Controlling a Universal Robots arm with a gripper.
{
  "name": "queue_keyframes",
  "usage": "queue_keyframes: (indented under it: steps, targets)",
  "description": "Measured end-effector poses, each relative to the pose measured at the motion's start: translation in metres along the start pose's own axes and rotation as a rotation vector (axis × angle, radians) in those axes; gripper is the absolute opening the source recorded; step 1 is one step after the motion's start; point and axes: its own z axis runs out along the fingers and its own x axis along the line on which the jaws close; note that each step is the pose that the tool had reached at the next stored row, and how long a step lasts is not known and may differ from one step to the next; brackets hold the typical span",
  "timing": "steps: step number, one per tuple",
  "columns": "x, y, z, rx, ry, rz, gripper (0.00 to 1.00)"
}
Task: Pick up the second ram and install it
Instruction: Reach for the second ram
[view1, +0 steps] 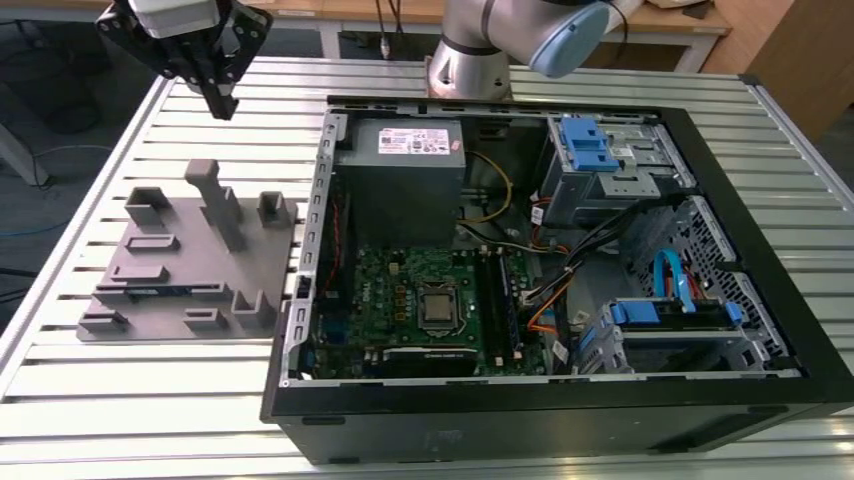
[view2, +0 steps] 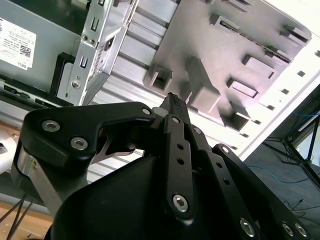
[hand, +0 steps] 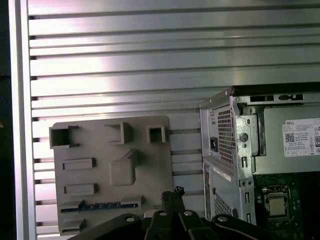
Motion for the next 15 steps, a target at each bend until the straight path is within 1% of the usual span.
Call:
queue_keyframes:
  steps: [15]
  targets:
    - [0.0292, -0.0022, -0.0004, 0.0, 0.0001, 0.0, 0.11]
